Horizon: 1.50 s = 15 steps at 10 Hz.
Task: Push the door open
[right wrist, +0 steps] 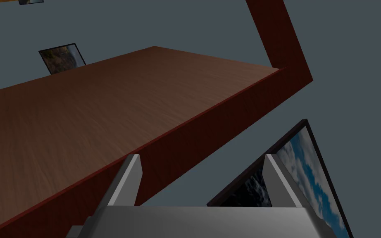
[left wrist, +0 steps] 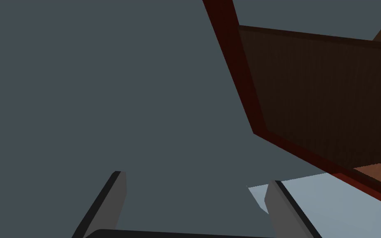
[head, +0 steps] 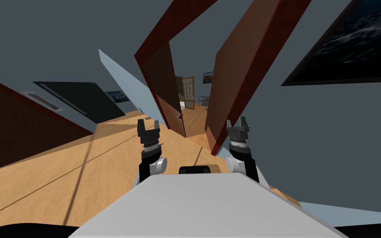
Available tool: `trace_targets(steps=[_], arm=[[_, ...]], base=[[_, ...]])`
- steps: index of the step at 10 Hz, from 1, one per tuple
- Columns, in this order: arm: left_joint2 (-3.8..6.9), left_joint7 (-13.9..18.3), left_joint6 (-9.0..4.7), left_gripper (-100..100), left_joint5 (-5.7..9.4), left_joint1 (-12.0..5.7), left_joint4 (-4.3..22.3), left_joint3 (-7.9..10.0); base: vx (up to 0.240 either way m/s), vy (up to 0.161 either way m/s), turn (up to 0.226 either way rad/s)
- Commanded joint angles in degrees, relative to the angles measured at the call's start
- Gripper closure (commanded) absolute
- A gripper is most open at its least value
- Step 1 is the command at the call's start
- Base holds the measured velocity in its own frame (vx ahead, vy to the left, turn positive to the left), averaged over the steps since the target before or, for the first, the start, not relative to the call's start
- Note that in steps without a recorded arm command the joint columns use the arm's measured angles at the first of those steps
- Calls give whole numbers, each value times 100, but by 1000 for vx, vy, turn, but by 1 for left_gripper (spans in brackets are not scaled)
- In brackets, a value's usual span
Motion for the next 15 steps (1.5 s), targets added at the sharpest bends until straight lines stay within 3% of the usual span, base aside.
trace_targets(steps=[1, 15], arm=[[67, 21, -20, -100, -14, -75, 188, -33], [492, 228, -216, -100, -151, -822, 2050, -364]], base=[[85, -35, -10], [85, 71, -15]])
